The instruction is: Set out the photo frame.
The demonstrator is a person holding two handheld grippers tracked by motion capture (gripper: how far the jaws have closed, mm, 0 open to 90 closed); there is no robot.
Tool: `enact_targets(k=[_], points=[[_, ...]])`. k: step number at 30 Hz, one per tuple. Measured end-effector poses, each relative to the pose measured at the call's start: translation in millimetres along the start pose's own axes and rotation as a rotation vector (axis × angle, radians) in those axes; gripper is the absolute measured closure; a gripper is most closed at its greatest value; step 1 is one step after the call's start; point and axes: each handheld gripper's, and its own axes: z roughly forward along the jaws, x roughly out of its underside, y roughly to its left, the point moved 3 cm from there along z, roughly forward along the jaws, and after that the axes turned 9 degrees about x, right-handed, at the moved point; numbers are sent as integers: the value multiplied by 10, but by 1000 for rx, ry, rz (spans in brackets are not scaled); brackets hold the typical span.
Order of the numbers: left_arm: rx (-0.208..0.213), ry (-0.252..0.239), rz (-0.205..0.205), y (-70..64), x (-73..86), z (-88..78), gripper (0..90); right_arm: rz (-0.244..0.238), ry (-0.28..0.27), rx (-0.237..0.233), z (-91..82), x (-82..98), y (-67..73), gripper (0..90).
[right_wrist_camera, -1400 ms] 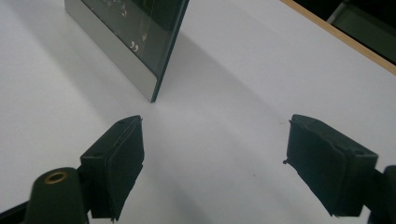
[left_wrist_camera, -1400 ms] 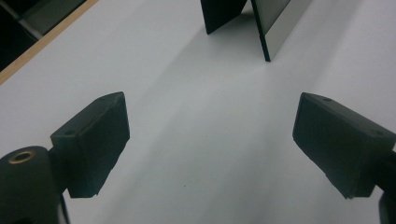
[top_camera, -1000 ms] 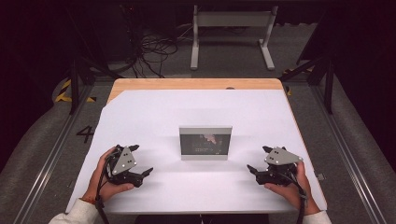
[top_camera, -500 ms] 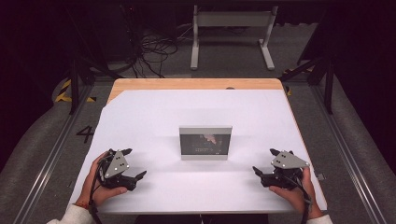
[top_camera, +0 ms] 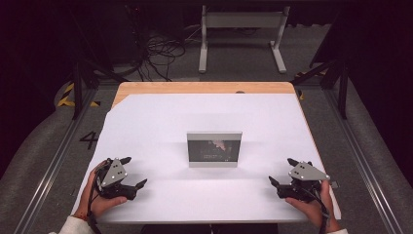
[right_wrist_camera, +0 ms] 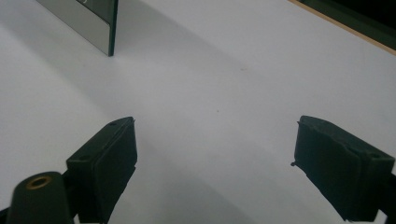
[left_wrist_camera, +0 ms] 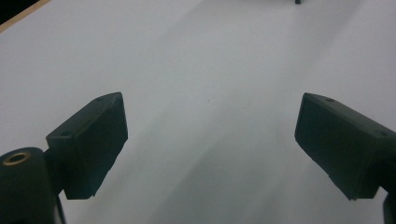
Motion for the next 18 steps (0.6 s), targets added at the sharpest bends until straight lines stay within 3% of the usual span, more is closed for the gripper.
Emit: enact_targets(k=[8,18], points=[[-6,-35,-70,44,116,-71,92,73,-10,14,-99,115,-85,101],[2,-67,-119,20,236,-222,91,72,-15,57,-144,232,-84,83]])
